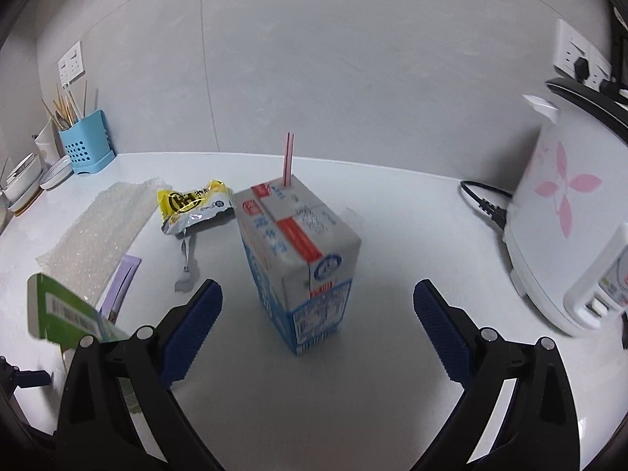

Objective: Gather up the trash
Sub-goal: 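Grasp the clear plastic bag with the left tool while the right tool grasps the milk carton, then carry the plastic bag and milk carton over the wastebasket with both tools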

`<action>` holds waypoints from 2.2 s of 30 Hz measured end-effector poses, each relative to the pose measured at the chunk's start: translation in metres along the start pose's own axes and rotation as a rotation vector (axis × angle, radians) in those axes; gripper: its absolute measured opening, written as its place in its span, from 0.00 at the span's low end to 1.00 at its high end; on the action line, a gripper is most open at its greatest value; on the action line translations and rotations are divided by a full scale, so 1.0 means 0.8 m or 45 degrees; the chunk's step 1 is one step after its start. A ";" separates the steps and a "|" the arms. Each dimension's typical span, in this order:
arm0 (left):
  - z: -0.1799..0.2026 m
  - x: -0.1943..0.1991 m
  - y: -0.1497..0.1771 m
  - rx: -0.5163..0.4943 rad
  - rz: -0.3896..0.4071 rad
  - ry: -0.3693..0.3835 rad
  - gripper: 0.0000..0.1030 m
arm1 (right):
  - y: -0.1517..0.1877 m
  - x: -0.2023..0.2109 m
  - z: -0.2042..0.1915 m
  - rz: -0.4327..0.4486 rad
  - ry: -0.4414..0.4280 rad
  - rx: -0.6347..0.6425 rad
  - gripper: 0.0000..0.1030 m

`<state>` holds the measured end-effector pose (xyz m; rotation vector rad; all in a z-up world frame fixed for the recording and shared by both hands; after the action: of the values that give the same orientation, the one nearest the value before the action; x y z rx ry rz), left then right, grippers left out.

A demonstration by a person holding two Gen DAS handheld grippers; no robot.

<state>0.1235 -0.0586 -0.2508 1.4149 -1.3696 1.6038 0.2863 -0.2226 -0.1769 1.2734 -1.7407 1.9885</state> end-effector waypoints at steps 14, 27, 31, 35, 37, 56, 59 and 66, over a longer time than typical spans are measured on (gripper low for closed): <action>0.010 0.017 0.002 0.073 0.017 -0.054 0.07 | -0.009 -0.029 -0.016 -0.014 -0.048 0.056 0.46; 0.007 0.024 0.008 0.049 0.078 -0.033 0.04 | 0.002 0.007 -0.013 0.031 0.016 0.025 0.43; 0.003 0.030 0.008 0.014 0.112 -0.010 0.04 | 0.011 0.026 -0.018 0.041 0.055 0.008 0.43; -0.004 0.039 0.009 -0.030 0.153 0.007 0.04 | 0.025 0.050 -0.023 0.055 0.093 -0.030 0.43; -0.005 0.042 0.014 -0.055 0.155 0.031 0.04 | 0.034 0.064 -0.027 0.058 0.103 -0.058 0.43; -0.049 0.089 0.090 -0.194 0.232 0.136 0.04 | 0.127 0.189 -0.121 0.070 0.141 -0.122 0.42; -0.057 0.094 0.107 -0.206 0.234 0.145 0.04 | 0.145 0.208 -0.140 0.069 0.112 -0.127 0.42; -0.075 0.107 0.154 -0.227 0.228 0.159 0.04 | 0.194 0.244 -0.187 0.011 0.047 -0.125 0.42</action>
<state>-0.0303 -0.0550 -0.2017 1.0967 -1.5581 1.6067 -0.0015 -0.2063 -0.1388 1.1922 -1.8054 1.8932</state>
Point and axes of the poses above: each gripper's, at about its wrist camera, not at the fingertips, and x roughly against the way its jaws point, z to its right, y to its underside, the point moved 5 cm from there along -x, roughly the way its jaws point, and after that the axes turned 5 degrees about -y, right-handed, at the moved point
